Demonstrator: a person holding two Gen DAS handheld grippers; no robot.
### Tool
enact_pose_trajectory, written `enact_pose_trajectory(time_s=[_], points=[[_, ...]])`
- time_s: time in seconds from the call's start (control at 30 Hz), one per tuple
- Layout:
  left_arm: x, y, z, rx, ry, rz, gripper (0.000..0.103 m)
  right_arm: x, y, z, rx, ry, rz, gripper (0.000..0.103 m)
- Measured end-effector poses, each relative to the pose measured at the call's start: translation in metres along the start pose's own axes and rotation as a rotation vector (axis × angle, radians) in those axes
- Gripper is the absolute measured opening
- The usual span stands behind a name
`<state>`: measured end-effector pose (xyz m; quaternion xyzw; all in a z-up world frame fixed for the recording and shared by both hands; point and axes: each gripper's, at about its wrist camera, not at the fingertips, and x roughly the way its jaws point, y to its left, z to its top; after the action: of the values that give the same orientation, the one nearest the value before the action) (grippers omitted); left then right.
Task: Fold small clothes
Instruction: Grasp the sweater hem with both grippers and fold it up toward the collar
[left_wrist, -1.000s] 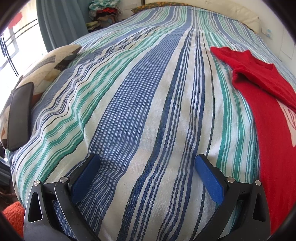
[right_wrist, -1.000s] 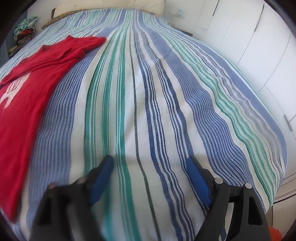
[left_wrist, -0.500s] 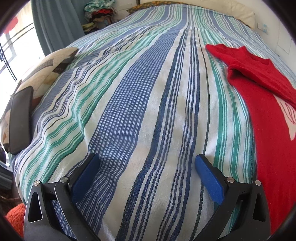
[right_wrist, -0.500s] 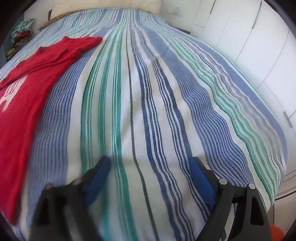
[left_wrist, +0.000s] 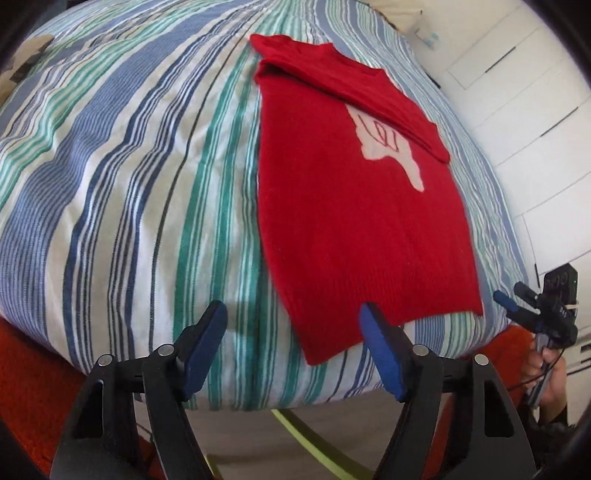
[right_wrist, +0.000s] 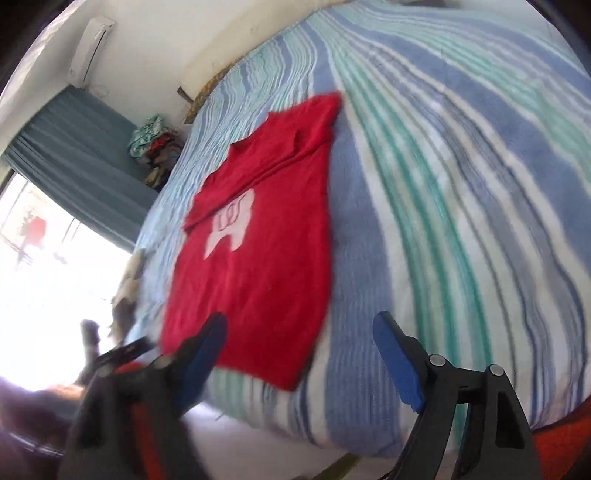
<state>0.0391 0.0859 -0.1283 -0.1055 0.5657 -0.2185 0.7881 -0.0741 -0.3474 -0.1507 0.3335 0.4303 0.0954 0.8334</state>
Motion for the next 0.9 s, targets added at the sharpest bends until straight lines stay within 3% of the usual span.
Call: enact_pose_trajectory(time_s=[0.1,0.23,0.4,0.43,0.47,0.5,0.53,0.6,0.77,0.9], points=[[0.009,-0.01,0.0,0.033,0.021,0.008,0.068,0.021,0.0,-0.012,0.053,0.102,0.041,0.065],[0.022,-0.013,0.0,0.036,0.051,-0.021,0.062,0.044,-0.005,-0.022,0.091,0.165,0.071,0.057],[0.03,-0.014,0.002,0.036,0.058,0.0,0.06,0.077,-0.008,-0.028,0.112,0.223,0.111,0.042],[0.029,-0.016,0.002,0.044,0.056,0.008,0.056,0.081,-0.008,-0.028,0.116,0.222,0.12,0.039],[0.029,-0.016,0.002,0.052,0.055,0.013,0.04,0.083,-0.008,-0.026,0.115,0.225,0.126,0.028],[0.029,-0.016,0.002,0.053,0.058,0.008,0.018,0.085,-0.007,-0.026,0.107,0.23,0.123,0.013],[0.028,-0.014,0.002,0.041,0.062,-0.011,0.009,0.085,-0.006,-0.026,0.096,0.23,0.109,0.008],[0.026,-0.009,0.003,0.008,0.058,-0.038,0.006,0.078,-0.006,-0.024,0.088,0.206,0.104,0.007],[0.006,-0.002,0.008,-0.091,0.022,-0.147,0.004,0.055,0.003,-0.017,0.057,0.115,0.13,0.006],[-0.009,-0.001,0.04,-0.178,-0.046,-0.259,0.004,0.043,0.015,0.002,0.029,0.018,0.16,0.006]])
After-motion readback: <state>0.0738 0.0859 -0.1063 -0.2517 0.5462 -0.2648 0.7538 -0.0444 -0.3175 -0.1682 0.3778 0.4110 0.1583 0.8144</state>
